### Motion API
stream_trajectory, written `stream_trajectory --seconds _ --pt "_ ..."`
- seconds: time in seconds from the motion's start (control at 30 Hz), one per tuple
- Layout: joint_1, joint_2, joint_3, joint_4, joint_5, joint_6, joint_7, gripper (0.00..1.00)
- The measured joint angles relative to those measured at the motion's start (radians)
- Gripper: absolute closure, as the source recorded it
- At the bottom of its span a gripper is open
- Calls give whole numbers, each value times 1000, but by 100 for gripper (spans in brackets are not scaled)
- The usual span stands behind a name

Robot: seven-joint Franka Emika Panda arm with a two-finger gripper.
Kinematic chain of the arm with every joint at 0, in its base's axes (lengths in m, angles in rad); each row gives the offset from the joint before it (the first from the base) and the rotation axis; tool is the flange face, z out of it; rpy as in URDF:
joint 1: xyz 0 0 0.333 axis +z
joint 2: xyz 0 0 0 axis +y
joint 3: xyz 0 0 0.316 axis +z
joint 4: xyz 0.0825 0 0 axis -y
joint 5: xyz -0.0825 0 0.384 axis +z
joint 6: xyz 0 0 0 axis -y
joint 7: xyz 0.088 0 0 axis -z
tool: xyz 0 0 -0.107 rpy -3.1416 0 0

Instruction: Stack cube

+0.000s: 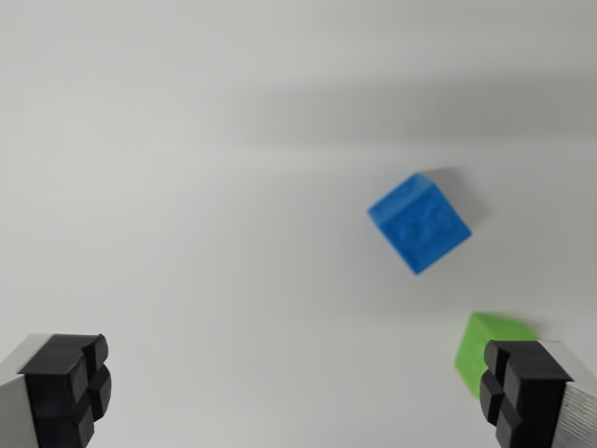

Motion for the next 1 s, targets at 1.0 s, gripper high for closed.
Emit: stream_trajectory --seconds 1.0 --pt "-61 -31 -63 -207 9 159 -67 0"
